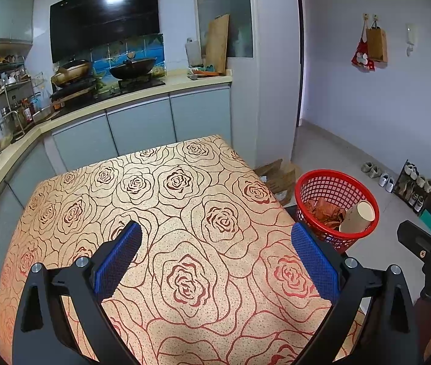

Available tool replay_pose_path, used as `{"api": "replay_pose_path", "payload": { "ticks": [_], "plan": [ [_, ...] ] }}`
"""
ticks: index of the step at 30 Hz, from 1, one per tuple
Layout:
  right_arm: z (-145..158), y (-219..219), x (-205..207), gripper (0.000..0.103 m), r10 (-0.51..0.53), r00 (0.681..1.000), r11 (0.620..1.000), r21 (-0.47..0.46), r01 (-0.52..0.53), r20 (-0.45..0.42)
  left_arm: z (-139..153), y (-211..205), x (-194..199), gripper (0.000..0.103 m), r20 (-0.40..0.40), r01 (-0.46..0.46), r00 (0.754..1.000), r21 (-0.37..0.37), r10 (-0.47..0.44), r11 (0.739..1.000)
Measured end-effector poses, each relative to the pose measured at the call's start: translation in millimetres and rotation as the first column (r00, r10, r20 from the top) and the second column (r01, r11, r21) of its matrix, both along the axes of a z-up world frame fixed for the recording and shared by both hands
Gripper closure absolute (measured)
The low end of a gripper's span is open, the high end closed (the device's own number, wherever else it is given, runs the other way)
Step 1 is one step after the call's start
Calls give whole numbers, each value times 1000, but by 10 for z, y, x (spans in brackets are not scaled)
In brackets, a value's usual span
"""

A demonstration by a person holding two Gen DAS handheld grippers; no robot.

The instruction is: Collect trash

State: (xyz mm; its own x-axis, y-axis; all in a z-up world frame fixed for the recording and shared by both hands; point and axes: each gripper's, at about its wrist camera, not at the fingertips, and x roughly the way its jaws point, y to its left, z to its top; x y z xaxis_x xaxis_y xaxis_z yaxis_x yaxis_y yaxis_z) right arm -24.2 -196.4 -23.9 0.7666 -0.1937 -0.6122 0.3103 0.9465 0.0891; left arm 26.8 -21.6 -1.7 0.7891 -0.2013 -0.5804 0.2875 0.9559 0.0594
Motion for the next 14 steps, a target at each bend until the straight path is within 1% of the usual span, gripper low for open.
{"api": "replay_pose_path", "payload": {
  "ticks": [7, 9, 14],
  "plan": [
    [-34, -12, 31, 6, 2, 1000, 1000, 9, -2, -6, -2, -11, -3, 8, 16, 7, 1000, 6, -7, 1000],
    [-50, -16, 40, 6, 4, 1000, 1000, 12, -4, -7, -19, -6, 13, 8, 7, -1, 1000, 11, 1, 1000],
    [-75, -17, 58, 6, 11, 1000, 1000, 12, -11, -10, -36, 26, 46, 8, -17, -2, 1000, -8, 2, 1000]
  ]
}}
